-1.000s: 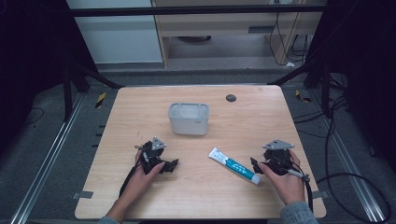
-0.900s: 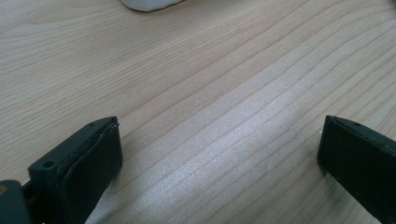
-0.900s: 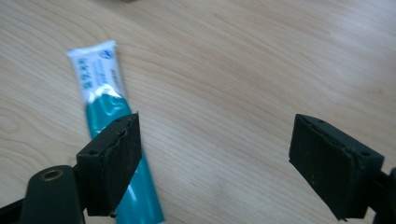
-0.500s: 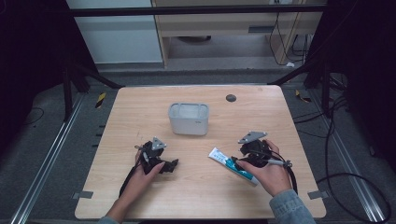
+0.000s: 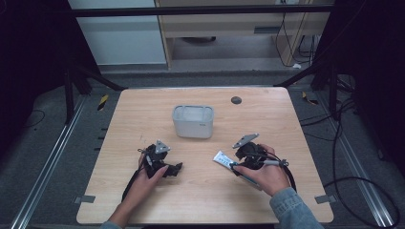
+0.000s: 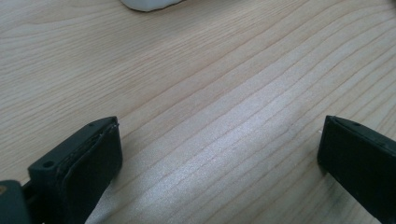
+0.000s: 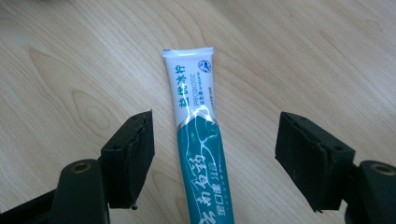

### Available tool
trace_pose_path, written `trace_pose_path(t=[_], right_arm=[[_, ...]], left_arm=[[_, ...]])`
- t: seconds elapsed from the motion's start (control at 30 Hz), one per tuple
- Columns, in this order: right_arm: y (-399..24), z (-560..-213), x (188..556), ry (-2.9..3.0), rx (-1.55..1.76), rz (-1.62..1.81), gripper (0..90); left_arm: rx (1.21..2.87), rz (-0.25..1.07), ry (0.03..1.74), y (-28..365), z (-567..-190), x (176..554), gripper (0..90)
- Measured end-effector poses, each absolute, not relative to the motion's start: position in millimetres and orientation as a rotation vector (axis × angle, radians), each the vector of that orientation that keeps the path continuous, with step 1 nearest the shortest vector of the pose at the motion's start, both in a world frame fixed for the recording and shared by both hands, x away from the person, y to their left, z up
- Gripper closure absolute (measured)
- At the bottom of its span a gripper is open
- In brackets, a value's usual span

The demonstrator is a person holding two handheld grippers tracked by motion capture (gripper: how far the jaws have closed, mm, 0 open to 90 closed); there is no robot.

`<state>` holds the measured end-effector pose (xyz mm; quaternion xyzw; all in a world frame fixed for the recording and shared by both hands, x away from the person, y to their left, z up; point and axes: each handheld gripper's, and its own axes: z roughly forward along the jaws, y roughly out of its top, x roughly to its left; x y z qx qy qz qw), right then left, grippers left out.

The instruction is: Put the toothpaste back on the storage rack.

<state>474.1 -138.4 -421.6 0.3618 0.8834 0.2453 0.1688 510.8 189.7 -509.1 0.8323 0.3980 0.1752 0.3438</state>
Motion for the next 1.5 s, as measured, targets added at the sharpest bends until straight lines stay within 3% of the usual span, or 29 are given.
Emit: trace_pose_path(t=[0.1, 0.37, 0.9, 1.5], right_arm=[[-134.7, -424.0, 475.3, 2.537, 1.03, 0.676, 28.4], [-125.3, -428.8, 480.0, 2.606, 1.008, 0.657, 45.9], [-117.2, -461.8, 505.1, 2.691, 1.093, 0.537, 44.4], [-112.6, -467.7, 513.9, 2.737, 1.111, 0.5, 46.7]], left_arm=[[2.162, 0.455, 1.034, 189.7, -509.1, 510.8, 0.0], [2.162, 0.455, 1.034, 189.7, -509.1, 510.9, 0.0], [2.162, 0.454, 1.033, 189.7, -509.1, 511.0, 0.0], [2.163, 0.454, 1.033, 189.7, -509.0, 511.1, 0.0]])
